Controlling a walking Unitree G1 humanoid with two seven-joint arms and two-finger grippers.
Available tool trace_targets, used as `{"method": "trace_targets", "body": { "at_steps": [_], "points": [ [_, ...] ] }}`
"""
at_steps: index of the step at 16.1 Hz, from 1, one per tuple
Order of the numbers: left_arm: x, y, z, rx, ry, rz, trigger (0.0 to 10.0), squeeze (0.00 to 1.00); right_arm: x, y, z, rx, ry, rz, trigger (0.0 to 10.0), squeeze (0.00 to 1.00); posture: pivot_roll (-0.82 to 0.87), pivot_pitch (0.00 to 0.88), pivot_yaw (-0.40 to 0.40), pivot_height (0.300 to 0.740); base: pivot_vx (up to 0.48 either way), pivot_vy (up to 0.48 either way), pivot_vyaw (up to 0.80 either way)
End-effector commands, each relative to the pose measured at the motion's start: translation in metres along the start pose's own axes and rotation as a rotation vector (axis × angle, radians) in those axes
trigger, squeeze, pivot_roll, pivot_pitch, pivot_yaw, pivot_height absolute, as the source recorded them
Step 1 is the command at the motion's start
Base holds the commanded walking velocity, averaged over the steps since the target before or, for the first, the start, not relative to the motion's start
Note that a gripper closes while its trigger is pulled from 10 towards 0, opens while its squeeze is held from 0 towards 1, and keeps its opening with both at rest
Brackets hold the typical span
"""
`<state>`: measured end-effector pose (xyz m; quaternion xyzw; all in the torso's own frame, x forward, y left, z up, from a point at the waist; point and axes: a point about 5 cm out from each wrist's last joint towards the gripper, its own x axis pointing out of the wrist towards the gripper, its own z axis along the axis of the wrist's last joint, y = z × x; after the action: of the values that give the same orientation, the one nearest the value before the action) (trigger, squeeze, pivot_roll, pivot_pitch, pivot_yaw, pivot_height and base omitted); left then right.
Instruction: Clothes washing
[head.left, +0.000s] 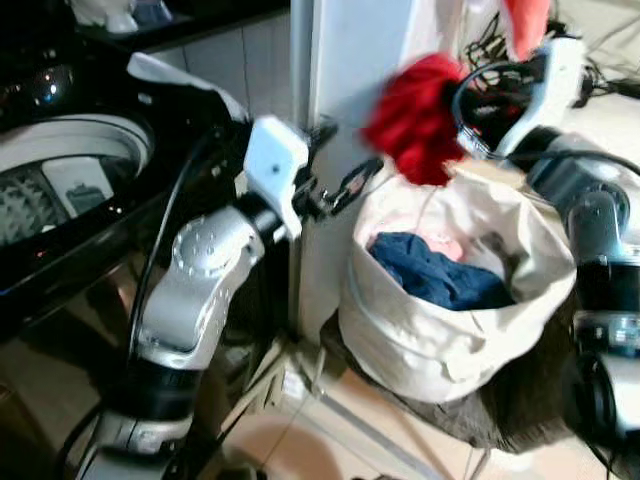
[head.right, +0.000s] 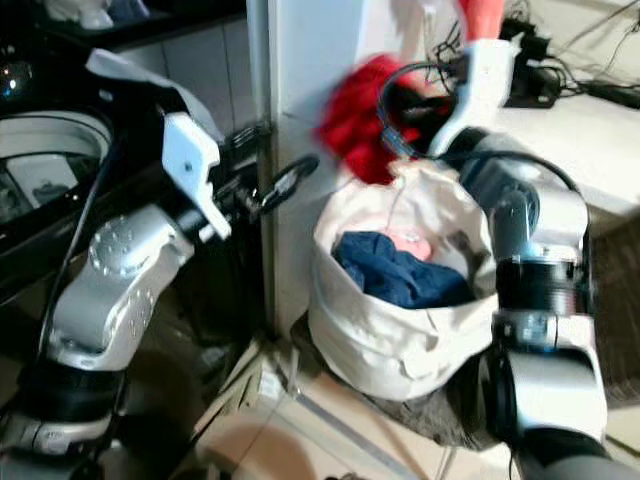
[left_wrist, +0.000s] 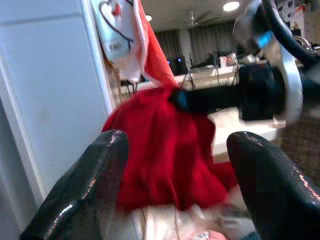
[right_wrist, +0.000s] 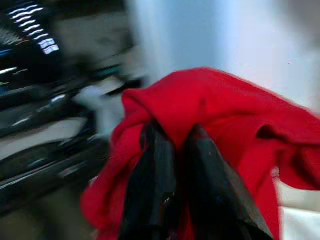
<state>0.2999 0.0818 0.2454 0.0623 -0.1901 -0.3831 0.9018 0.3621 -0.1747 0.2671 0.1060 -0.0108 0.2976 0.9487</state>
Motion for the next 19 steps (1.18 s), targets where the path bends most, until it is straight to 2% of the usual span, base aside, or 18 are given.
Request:
{"method": "trace_targets", "body": {
  "at_steps": [1, 3, 5, 7, 9, 11, 13, 14, 16, 17, 18, 19],
  "points": [
    [0.005, 0.001, 0.011, 0.040, -0.043, 0.001, 10.0, 1.00, -0.001, 0.013, 0.002, 0.022, 0.007, 0.062, 0.0, 0.00, 0.01, 0.000, -0.058, 0.740, 0.000, 0.000, 0.00],
    [0.009, 0.001, 0.016, 0.069, -0.063, -0.014, 10.0, 1.00, -0.001, 0.029, 0.004, 0.093, -0.006, 0.107, 0.0, 0.00, 0.02, 0.000, -0.060, 0.740, 0.000, 0.000, 0.00],
    [0.007, -0.006, 0.007, 0.130, 0.000, -0.087, 10.0, 1.00, -0.003, 0.045, 0.005, 0.140, -0.006, 0.158, 0.0, 0.00, 0.02, 0.000, -0.060, 0.740, 0.000, 0.000, 0.00],
    [0.002, -0.013, 0.000, 0.099, 0.035, -0.135, 10.0, 1.00, -0.004, 0.054, 0.004, 0.178, -0.005, 0.192, 0.0, 0.00, 0.02, 0.000, -0.063, 0.740, 0.000, 0.000, 0.00],
    [-0.001, -0.018, -0.009, 0.108, 0.085, -0.168, 10.0, 1.00, -0.005, 0.062, 0.002, 0.199, 0.003, 0.212, 0.0, 0.00, 0.02, 0.000, -0.062, 0.740, 0.000, 0.000, 0.00],
    [0.002, -0.011, -0.014, 0.189, 0.117, -0.105, 10.0, 1.00, -0.007, 0.068, 0.001, 0.223, 0.013, 0.221, 0.0, 0.00, 0.02, 0.000, -0.062, 0.740, 0.000, 0.000, 0.00],
    [0.007, 0.007, -0.021, 0.334, 0.178, 0.039, 10.0, 1.00, -0.009, 0.077, 0.000, 0.260, 0.019, 0.252, 0.0, 0.00, 0.02, 0.000, -0.062, 0.740, 0.000, 0.000, 0.00],
    [0.008, 0.012, -0.021, 0.360, 0.189, 0.081, 10.0, 1.00, -0.009, 0.080, -0.001, 0.269, 0.025, 0.255, 0.0, 0.00, 0.02, 0.000, -0.060, 0.740, 0.000, 0.000, 0.00],
    [0.009, 0.017, -0.018, 0.362, 0.174, 0.135, 10.0, 1.00, -0.010, 0.082, -0.003, 0.290, 0.035, 0.252, 0.0, 0.00, 0.02, 0.000, -0.060, 0.740, 0.000, 0.000, 0.00],
    [0.008, 0.018, -0.018, 0.363, 0.165, 0.148, 10.0, 0.39, -0.011, 0.082, -0.004, 0.298, 0.039, 0.251, 0.0, 0.00, 0.02, 0.000, -0.062, 0.740, 0.000, 0.000, 0.00],
    [0.008, 0.017, -0.018, 0.341, 0.156, 0.148, 9.0, 0.00, -0.012, 0.083, -0.005, 0.305, 0.043, 0.248, 0.0, 0.00, 0.02, 0.000, -0.062, 0.740, 0.000, 0.000, 0.00],
    [0.008, 0.015, -0.020, 0.309, 0.150, 0.143, 0.0, 0.00, -0.013, 0.083, -0.006, 0.314, 0.047, 0.244, 0.0, 0.00, 0.02, 0.000, -0.062, 0.740, 0.000, 0.000, 0.00]
  ]
}}
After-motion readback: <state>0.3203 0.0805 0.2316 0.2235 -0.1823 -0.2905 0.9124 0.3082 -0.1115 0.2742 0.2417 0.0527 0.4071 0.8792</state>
